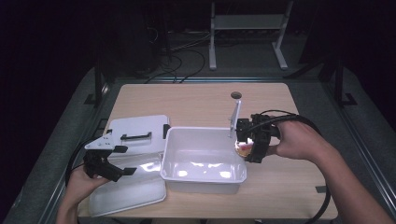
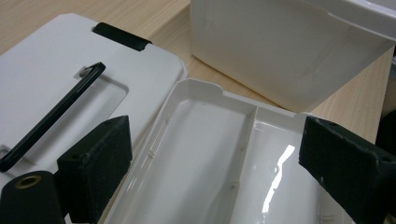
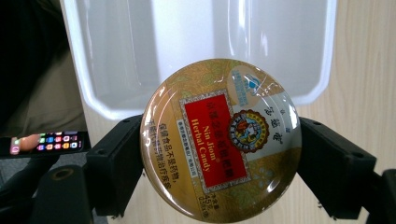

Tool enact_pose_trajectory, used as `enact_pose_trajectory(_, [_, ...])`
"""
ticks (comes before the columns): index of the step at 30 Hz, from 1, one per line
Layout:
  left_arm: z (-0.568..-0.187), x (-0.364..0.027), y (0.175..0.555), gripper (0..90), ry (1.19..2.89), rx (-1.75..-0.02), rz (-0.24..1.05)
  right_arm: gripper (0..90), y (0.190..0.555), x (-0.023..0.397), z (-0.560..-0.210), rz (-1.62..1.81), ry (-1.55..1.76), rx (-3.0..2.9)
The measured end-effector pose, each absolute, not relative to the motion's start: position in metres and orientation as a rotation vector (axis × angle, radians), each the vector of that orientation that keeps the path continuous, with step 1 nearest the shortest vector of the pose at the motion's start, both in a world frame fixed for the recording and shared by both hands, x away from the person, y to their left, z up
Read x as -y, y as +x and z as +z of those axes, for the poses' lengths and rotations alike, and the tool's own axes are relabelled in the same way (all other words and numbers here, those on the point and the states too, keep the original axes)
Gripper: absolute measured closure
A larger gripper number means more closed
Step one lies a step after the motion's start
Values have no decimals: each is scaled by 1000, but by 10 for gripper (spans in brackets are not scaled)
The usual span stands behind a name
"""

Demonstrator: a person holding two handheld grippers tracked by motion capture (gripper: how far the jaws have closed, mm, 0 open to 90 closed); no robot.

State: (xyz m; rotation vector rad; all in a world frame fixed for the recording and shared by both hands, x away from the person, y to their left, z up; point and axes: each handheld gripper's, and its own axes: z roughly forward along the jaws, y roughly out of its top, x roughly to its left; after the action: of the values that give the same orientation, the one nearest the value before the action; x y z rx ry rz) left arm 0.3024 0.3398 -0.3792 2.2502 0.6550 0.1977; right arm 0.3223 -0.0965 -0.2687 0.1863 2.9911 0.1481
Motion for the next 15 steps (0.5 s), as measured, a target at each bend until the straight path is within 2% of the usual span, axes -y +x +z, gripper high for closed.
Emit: enact_pose_trajectory(15, [-377, -342, 302, 86, 2237, -652, 196, 199, 328, 61, -274, 175, 108, -3009])
